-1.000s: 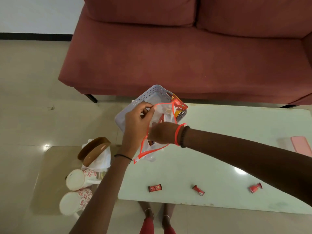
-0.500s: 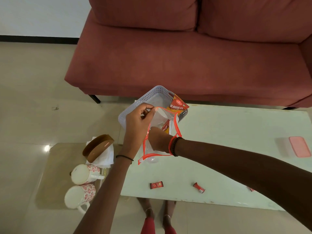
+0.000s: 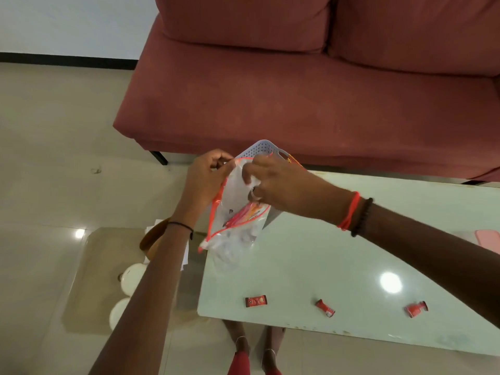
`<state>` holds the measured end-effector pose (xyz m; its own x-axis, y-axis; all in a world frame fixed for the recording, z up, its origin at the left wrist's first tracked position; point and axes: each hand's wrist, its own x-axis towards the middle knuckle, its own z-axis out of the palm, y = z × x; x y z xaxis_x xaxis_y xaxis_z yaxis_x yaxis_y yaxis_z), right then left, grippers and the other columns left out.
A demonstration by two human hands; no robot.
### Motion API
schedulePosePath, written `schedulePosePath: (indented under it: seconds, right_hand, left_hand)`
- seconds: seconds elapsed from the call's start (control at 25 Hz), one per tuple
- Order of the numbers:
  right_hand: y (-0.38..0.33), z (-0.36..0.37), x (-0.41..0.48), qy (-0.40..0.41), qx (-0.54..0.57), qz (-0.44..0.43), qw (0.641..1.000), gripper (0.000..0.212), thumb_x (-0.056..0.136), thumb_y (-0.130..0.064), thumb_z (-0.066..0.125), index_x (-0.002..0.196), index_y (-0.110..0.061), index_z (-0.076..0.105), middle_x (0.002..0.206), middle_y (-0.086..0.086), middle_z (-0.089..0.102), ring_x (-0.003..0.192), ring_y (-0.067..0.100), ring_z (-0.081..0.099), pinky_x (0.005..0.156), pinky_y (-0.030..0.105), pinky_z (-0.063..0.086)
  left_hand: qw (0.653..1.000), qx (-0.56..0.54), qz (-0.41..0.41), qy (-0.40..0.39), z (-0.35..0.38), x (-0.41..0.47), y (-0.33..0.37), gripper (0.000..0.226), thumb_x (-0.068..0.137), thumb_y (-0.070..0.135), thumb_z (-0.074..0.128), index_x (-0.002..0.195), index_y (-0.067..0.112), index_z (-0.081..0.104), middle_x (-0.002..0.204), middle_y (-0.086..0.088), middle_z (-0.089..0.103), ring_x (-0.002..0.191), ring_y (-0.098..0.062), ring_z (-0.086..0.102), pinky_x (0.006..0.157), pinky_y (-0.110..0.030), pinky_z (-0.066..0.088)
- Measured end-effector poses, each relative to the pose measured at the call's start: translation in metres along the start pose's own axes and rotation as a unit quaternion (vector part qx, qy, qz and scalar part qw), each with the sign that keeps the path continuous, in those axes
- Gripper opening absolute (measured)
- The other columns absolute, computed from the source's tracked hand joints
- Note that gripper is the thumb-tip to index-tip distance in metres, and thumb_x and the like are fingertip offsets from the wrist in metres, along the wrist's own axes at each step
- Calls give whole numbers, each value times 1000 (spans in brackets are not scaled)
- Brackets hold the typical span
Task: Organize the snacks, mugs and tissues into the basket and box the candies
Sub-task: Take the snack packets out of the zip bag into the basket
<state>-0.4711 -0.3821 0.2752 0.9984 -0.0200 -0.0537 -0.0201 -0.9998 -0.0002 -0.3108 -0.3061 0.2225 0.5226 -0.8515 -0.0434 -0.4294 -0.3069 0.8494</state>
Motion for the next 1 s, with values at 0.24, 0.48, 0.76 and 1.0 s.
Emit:
schedulePosePath:
  seconds: [0.24,0.48,0.76,1.0]
  right_hand:
    - [48,-42,-6,117,249,201,940,23,92,-22,59,105,-7,72,106,10,72,97,27,67,85,39,51]
    - [100,-40,3,293,409,339,795,23,91,-7,58,111,3,64,93,9,64,66,0,66,62,14,57]
    - [160,104,33,174,419,520,724,23,96,-1,43,117,3,53,116,20,63,97,32,66,79,46,59]
    - [184,212,54,100,379,553,735,25,94,0,46,118,5,55,121,19,62,108,30,59,83,24,41]
  left_hand:
    - [1000,-18,-18,-10,-10,13,-5,9,87,17,62,83,11,65,71,2,63,63,-7,56,52,-4,40]
    - [996,-51,-49,61,-19,37,-21,16,89,21,63,88,5,65,59,8,54,49,-2,46,48,-10,38]
    - [985,-93,-80,118,-22,56,-32,15,88,24,63,85,9,65,60,7,55,54,-8,50,58,-30,45]
    - [986,-107,-70,105,-21,66,-45,16,88,26,63,88,11,66,62,9,57,57,-8,53,57,-22,45]
